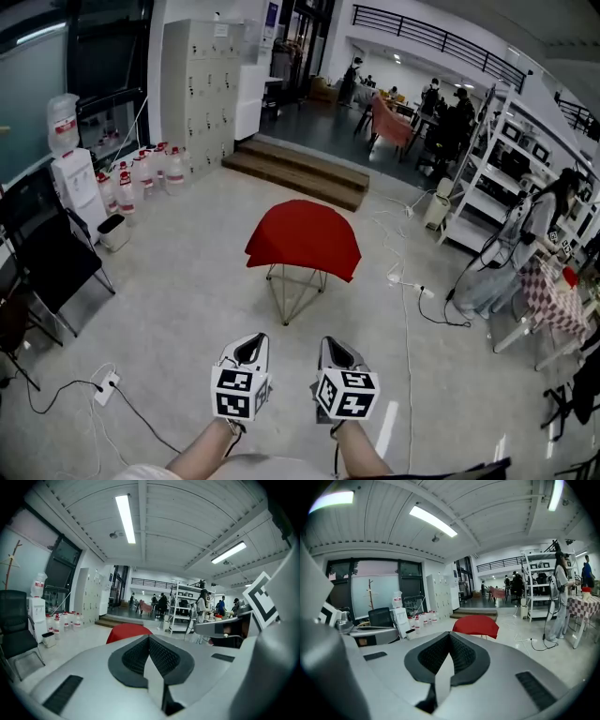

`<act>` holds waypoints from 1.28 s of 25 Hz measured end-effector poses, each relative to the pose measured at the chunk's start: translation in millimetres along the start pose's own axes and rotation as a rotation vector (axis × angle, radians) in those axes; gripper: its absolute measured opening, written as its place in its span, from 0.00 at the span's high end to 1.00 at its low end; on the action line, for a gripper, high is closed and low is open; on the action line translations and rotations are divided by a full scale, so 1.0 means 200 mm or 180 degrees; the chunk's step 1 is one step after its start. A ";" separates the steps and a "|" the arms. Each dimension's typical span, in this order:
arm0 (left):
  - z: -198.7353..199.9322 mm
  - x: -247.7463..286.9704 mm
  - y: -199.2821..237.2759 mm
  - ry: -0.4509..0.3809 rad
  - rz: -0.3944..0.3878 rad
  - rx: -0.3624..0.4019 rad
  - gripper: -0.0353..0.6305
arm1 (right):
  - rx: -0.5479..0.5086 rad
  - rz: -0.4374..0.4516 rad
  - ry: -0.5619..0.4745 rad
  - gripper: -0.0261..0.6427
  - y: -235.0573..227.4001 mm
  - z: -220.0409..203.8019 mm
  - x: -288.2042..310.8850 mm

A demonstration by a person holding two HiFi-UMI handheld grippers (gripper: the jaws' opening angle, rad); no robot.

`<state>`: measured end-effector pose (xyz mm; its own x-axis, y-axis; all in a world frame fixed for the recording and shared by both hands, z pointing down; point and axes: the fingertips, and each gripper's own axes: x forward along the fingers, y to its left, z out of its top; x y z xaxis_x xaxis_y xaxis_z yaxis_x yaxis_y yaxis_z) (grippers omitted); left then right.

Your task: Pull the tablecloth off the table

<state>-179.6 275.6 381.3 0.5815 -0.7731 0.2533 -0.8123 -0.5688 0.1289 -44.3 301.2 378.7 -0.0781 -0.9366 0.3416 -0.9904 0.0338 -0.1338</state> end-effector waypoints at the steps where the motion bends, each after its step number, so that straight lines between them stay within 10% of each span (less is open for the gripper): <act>1: -0.01 0.00 0.02 0.0010 0.0008 -0.0003 0.92 | 0.0004 -0.0002 0.0012 0.92 0.01 -0.01 0.01; 32: -0.06 0.40 0.26 0.0249 0.0109 -0.0164 0.92 | 0.0087 -0.0093 0.0275 0.92 -0.21 0.00 0.43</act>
<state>-175.2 188.3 419.3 0.5496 -0.7664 0.3324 -0.8341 -0.5255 0.1676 -9.5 218.8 414.8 -0.0600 -0.9035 0.4245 -0.9890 -0.0036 -0.1476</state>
